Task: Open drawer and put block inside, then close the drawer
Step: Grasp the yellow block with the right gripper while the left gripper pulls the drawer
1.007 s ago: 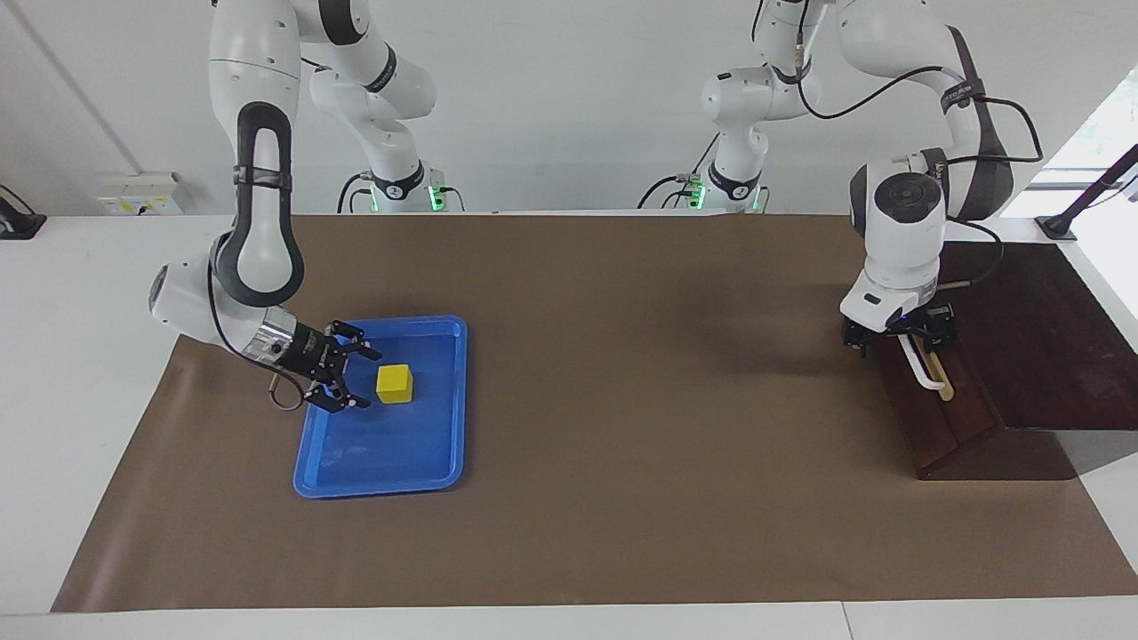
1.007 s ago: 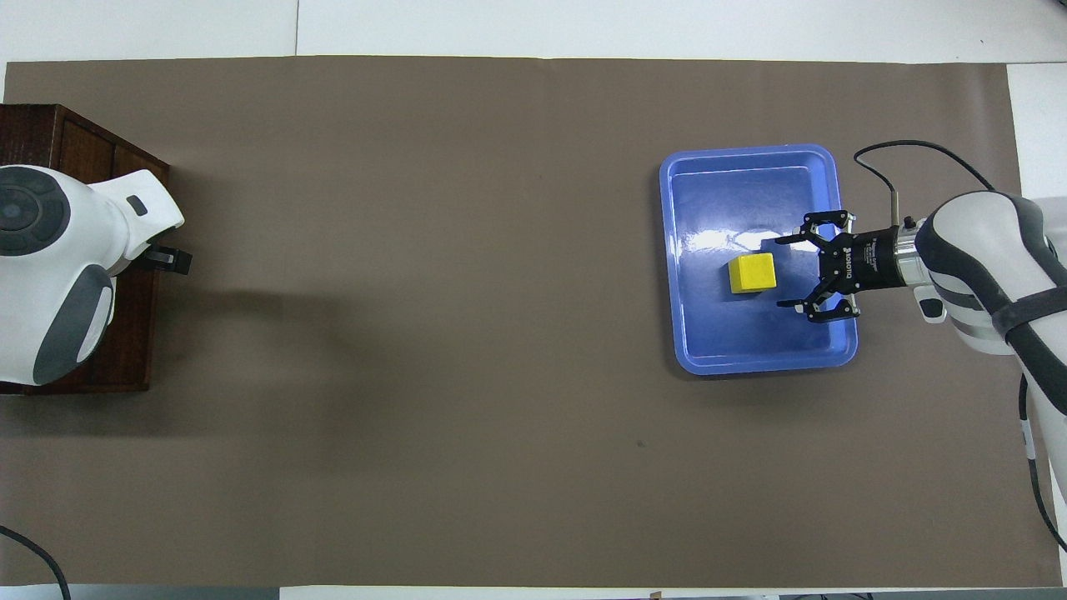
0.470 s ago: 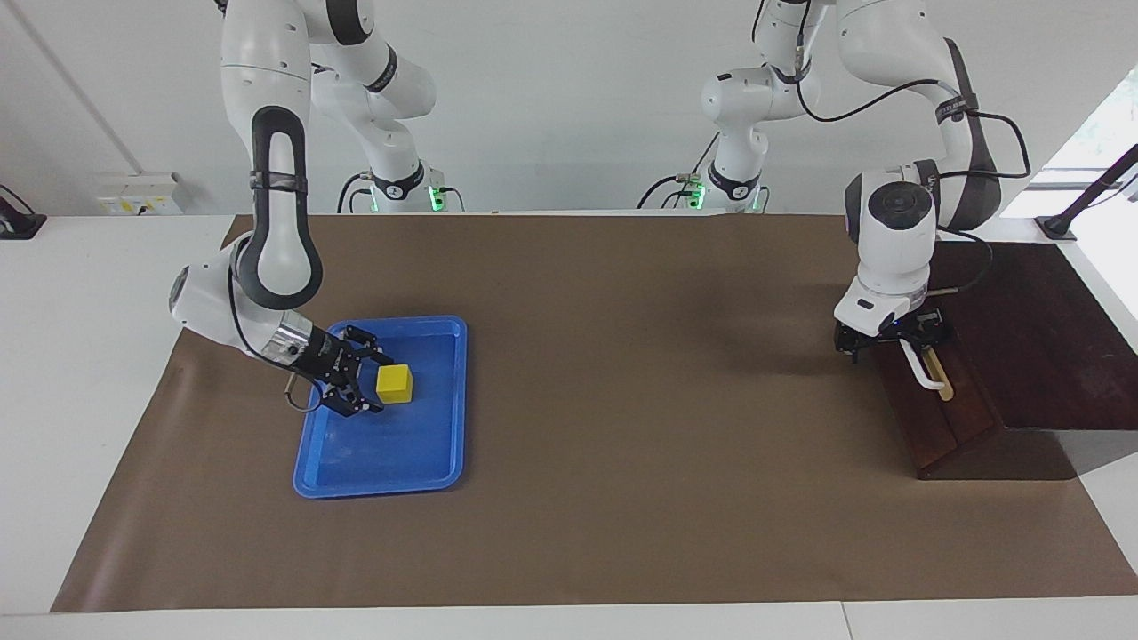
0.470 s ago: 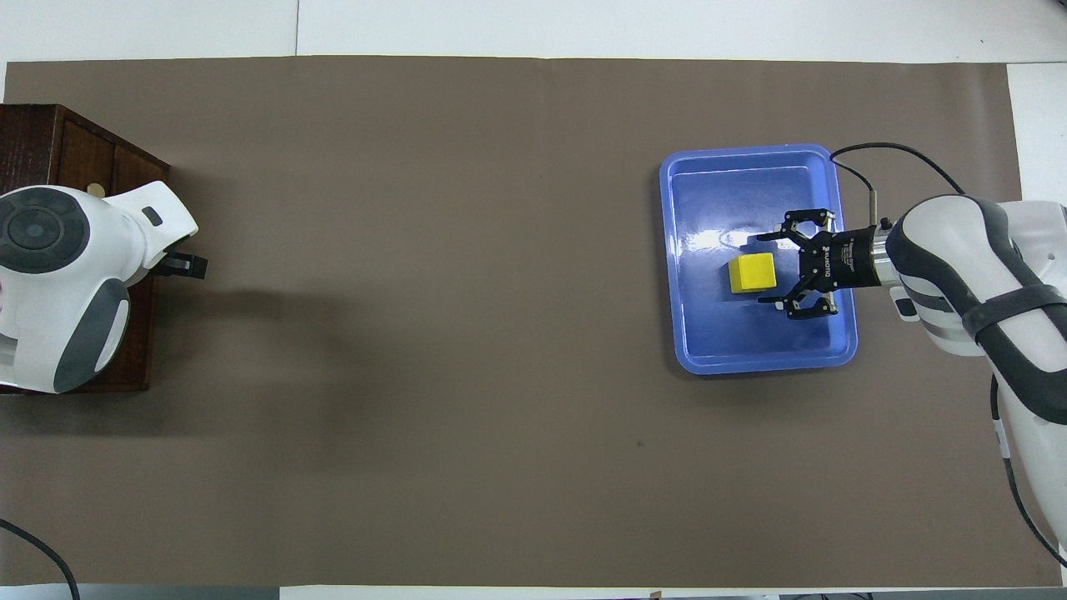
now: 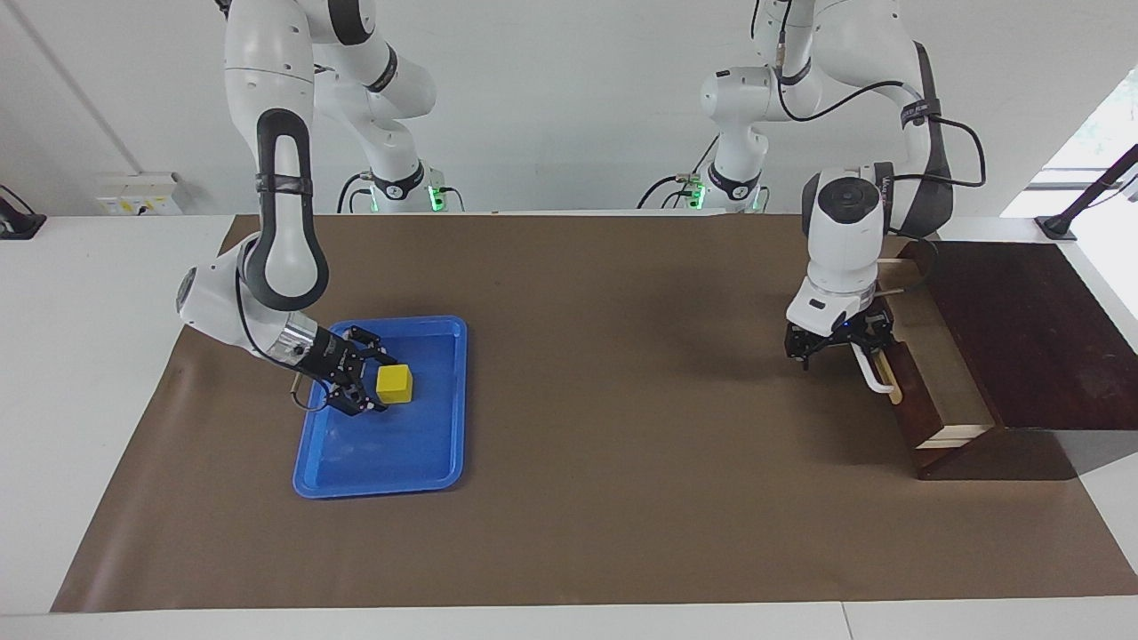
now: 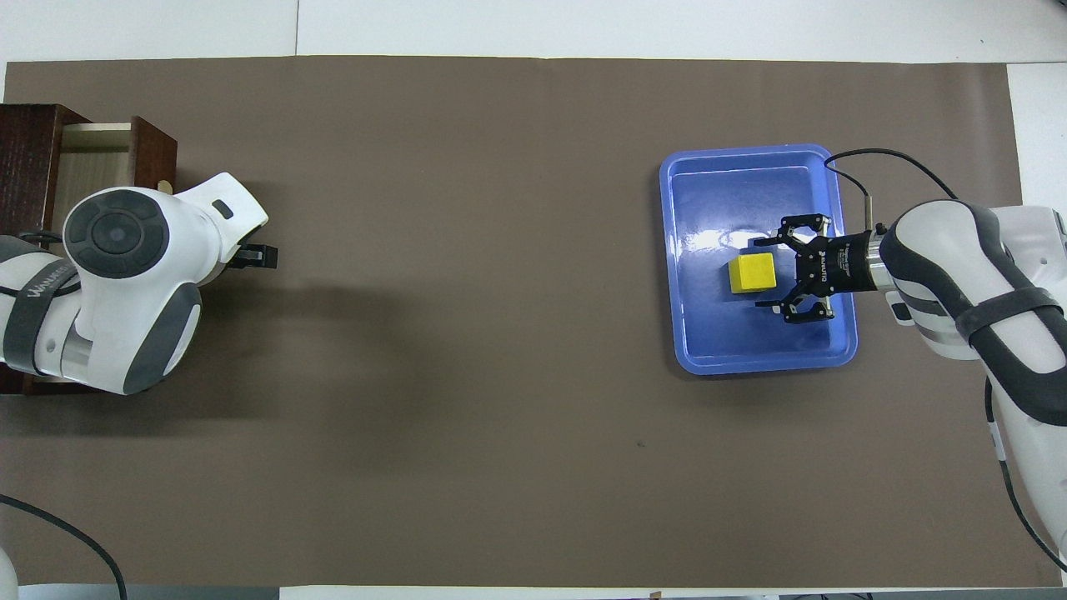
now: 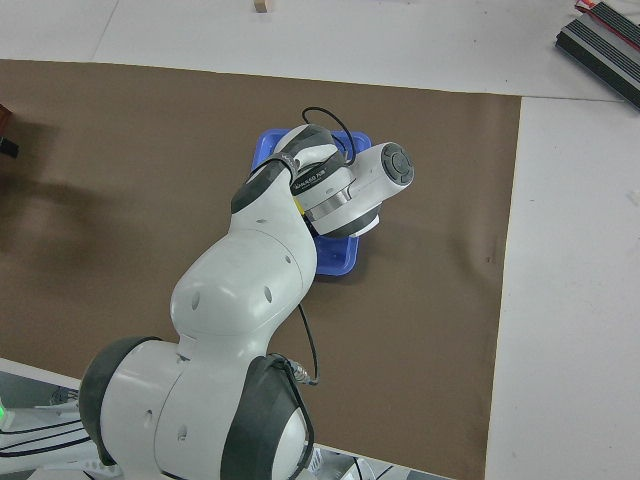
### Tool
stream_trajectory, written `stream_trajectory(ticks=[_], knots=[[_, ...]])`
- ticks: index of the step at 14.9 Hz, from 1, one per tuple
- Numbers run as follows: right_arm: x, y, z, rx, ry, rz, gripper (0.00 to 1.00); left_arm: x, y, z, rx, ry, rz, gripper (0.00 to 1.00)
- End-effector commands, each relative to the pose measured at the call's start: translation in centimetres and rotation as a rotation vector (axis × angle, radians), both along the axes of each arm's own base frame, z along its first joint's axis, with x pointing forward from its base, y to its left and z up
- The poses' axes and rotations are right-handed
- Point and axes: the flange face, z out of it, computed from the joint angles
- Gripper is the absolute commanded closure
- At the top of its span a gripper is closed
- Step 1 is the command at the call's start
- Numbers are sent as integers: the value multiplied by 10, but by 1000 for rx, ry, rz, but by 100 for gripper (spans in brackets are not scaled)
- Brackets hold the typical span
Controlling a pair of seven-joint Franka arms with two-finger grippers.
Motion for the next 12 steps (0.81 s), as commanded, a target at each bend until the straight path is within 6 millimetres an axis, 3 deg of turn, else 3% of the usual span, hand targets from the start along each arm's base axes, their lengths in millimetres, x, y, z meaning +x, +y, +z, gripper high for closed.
stream_trajectory(ticks=[1, 4, 5, 7, 12], knots=[[-6, -3, -5, 9, -35, 8, 8, -4, -30, -2, -54, -4, 24, 0], [-7, -6, -6, 6, -56, 29, 17, -8, -41, -3, -61, 6, 15, 0], [-7, -7, -6, 4, -60, 32, 28, -8, -45, -2, -77, 6, 24, 0], [-7, -6, -6, 4, -77, 55, 100, -9, -56, 2, -88, 2, 28, 0], [-3, -4, -2, 6, -85, 65, 100, -6, -50, 6, -74, 22, 46, 0]])
